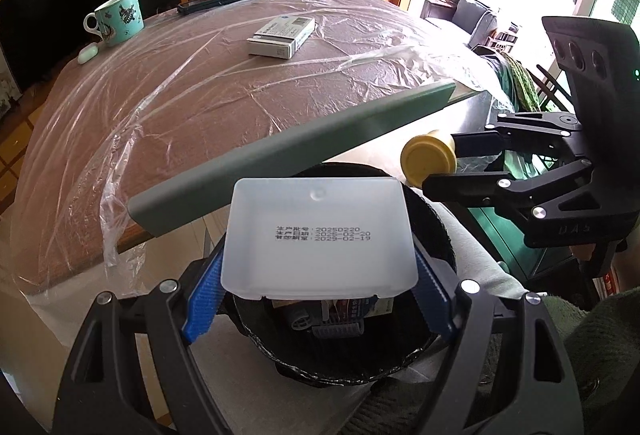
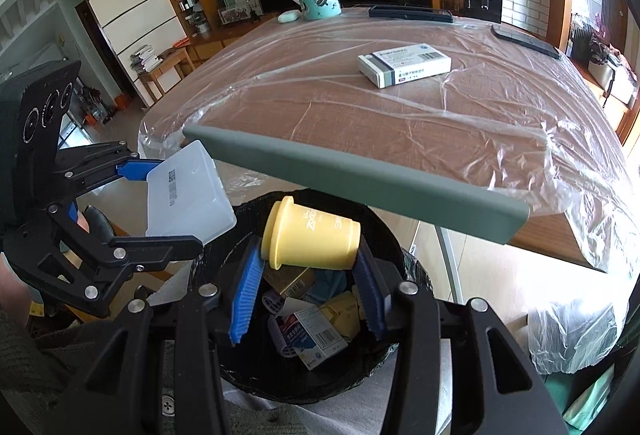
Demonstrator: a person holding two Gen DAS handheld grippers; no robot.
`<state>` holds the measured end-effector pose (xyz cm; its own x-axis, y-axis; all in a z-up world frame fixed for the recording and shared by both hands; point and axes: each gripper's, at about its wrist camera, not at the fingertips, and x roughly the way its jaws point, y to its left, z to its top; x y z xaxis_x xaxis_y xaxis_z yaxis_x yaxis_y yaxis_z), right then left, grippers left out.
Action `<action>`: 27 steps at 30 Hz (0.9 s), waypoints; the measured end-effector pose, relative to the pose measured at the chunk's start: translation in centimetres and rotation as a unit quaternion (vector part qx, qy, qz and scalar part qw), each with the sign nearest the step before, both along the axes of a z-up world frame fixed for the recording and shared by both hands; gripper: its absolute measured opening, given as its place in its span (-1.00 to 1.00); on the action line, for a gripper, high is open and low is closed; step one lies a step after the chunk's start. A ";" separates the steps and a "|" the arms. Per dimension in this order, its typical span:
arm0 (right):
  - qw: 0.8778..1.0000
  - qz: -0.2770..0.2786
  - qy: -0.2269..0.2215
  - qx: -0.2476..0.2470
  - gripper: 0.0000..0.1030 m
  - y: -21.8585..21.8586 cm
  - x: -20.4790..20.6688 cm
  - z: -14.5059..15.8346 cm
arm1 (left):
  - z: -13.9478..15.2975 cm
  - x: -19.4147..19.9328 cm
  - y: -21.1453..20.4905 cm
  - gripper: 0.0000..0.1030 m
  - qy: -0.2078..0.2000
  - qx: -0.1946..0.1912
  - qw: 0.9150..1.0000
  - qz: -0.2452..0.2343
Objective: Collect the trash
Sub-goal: 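Carry the plastic case and yellow cup over the black bin with both tools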
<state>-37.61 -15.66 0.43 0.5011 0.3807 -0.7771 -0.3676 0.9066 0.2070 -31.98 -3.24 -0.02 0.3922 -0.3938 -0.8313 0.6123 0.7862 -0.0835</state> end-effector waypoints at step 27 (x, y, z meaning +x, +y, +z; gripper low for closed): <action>0.998 -0.006 0.058 -0.020 -0.14 0.4 0.5 -5.3 | -5.8 0.6 -1.2 0.60 0.045 0.042 0.998 -0.009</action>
<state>-37.15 -15.27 -4.83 0.4116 0.3428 -0.8444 -0.3331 0.9191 0.2107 -31.37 -4.42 -5.83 0.3085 -0.3277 -0.8930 0.6193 0.7818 -0.0730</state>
